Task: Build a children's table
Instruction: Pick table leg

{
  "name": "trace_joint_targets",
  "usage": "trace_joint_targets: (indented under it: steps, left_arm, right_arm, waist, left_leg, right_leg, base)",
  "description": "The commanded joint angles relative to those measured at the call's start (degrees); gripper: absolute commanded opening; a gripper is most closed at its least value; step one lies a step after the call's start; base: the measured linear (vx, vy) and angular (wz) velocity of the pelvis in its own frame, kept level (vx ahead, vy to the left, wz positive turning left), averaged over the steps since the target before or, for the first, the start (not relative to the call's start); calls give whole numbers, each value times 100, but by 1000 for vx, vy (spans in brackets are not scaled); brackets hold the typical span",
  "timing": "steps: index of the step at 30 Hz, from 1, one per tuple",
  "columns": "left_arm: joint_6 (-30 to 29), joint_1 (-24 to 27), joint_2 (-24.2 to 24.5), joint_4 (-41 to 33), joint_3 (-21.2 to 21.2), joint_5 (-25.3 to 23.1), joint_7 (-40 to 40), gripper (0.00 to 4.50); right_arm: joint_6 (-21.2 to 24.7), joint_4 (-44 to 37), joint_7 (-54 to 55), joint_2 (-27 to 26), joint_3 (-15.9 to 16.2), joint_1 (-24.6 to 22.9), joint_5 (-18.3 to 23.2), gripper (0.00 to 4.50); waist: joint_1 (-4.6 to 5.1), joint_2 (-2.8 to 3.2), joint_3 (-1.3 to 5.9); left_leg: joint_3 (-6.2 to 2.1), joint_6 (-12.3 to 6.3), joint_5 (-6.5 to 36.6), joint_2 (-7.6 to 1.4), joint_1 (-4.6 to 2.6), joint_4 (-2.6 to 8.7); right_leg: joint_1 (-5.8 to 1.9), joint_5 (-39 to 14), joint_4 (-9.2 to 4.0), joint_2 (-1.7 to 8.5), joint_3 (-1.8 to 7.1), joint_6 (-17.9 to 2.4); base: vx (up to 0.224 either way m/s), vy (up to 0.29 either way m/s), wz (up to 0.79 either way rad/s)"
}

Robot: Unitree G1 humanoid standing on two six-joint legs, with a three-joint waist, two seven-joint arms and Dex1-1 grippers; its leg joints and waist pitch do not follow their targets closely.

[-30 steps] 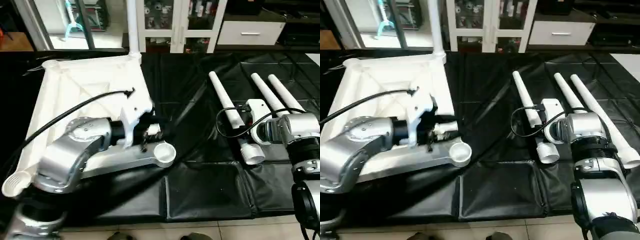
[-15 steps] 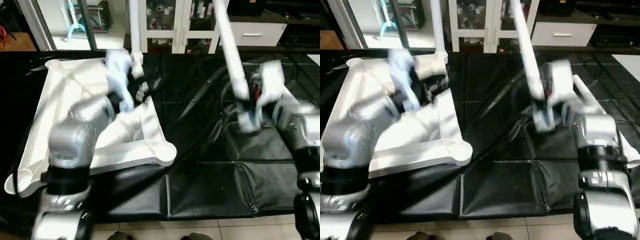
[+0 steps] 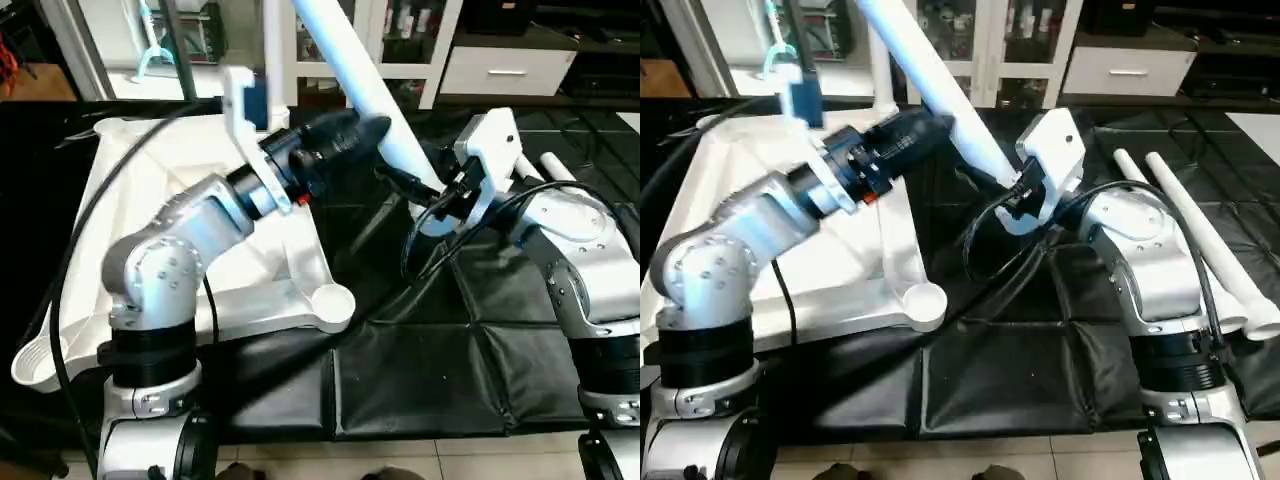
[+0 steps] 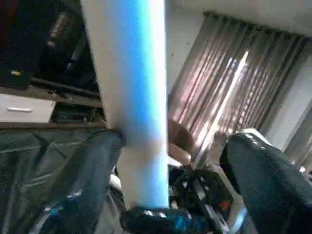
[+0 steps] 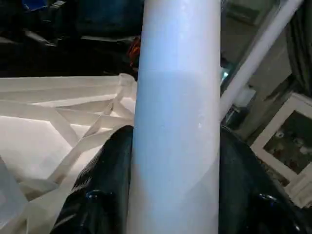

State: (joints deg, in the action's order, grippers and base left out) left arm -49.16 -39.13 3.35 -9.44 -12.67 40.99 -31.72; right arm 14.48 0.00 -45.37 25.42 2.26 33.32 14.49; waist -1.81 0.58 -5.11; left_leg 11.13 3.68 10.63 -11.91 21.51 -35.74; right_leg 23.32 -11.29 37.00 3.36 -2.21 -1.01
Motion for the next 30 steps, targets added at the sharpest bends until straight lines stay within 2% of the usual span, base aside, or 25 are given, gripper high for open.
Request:
trace_joint_targets:
  steps: [1, 5, 9, 12, 14, 16, 17, 18, 22, 24, 28, 29, 30]
  left_arm:
    - [62, -151, 22, -31, -3, 40, 93, 426]
    - [303, -266, 16, 291, -115, -182, 348, 445]
    - [341, -401, -11, 392, -314, -23, 528, 450]
    - [494, -421, 24, 434, -292, 3, 545, 450]
    - [493, -436, 0, 452, -343, 69, 581, 422]
    - [496, -446, -5, 468, -359, 71, 622, 415]
    - [481, -453, -5, 484, -381, 116, 598, 412]
    - [471, -456, -8, 485, -408, 157, 586, 387]
    - [516, -512, 19, 552, -487, 235, 650, 373]
    - [551, -524, 25, 569, -499, 272, 648, 341]
    - [585, -552, 13, 596, -544, 367, 681, 321]
    - [592, -556, 6, 601, -556, 400, 708, 295]
    - [578, -559, 5, 608, -566, 447, 703, 295]
  right_arm:
    - [-106, -182, -104, 14, 4, -61, 60, 187]
    - [-180, -269, -111, -15, -5, -131, 122, 187]
    - [-184, -331, -147, 11, 35, -229, 130, 187]
    - [-195, -341, -161, 16, 53, -269, 112, 187]
    - [-202, -341, -175, 21, 72, -285, 105, 187]
    - [-208, -345, -190, 29, 86, -295, 99, 187]
    - [-216, -348, -201, 35, 100, -304, 95, 187]
    - [-226, -350, -210, 42, 114, -315, 87, 187]
    - [-271, -353, -258, 80, 162, -360, 25, 187]
    - [-300, -344, -280, 99, 186, -370, -5, 187]
    - [-365, -324, -300, 131, 225, -389, -69, 187]
    - [-369, -324, -298, 133, 225, -392, -71, 187]
    - [-376, -325, -294, 138, 227, -394, -78, 187]
  waist:
    - [17, -81, 478]
    - [13, -65, 510]
    - [0, -45, 548]
    - [-1, -45, 554]
    - [-3, -41, 542]
    - [-13, -45, 534]
    - [-16, -43, 528]
    - [-12, -48, 520]
    - [-5, -56, 513]
    - [-3, -54, 508]
    - [-1, -52, 500]
    - [-1, -55, 499]
    - [0, -54, 497]
  left_leg:
    - [-53, -245, 933, -53, -39, 350]
    - [-54, -319, 711, -57, -37, 339]
    - [-55, -490, 365, -65, -15, 309]
    - [-55, -569, 320, -72, -13, 304]
    - [-49, -582, 366, -71, -16, 306]
    - [-48, -554, 430, -81, -26, 310]
    - [-47, -526, 471, -79, -28, 312]
    - [-46, -496, 520, -77, -24, 315]
    - [-49, -427, 599, -74, -27, 317]
    - [-50, -405, 649, -73, -27, 315]
    - [-51, -321, 769, -73, -34, 313]
    - [-50, -319, 780, -70, -32, 312]
    - [-54, -320, 778, -74, -32, 315]
  right_leg:
    - [-283, -1304, -555, 273, 221, -1004]
    - [-304, -839, -515, 269, 225, -1116]
    - [-330, -24, -424, 274, 222, -1374]
    - [-335, 104, -407, 284, 220, -1436]
    - [-327, 64, -418, 283, 217, -1461]
    - [-326, -47, -424, 294, 220, -1459]
    - [-324, -131, -432, 296, 219, -1446]
    - [-326, -213, -439, 296, 221, -1431]
    - [-324, -371, -454, 292, 223, -1366]
    - [-317, -459, -462, 292, 223, -1342]
    - [-304, -678, -475, 295, 225, -1284]
    - [-303, -701, -481, 296, 227, -1276]
    - [-301, -735, -479, 293, 224, -1258]
  base:
    - [0, 0, 0]
    - [0, 0, 0]
    - [0, 0, 0]
    - [0, 0, 0]
    - [0, 0, 0]
    - [0, 0, 0]
    - [0, 0, 0]
    - [0, 0, 0]
    - [0, 0, 0]
    - [0, 0, 0]
    - [0, 0, 0]
    - [0, 0, 0]
    - [0, 0, 0]
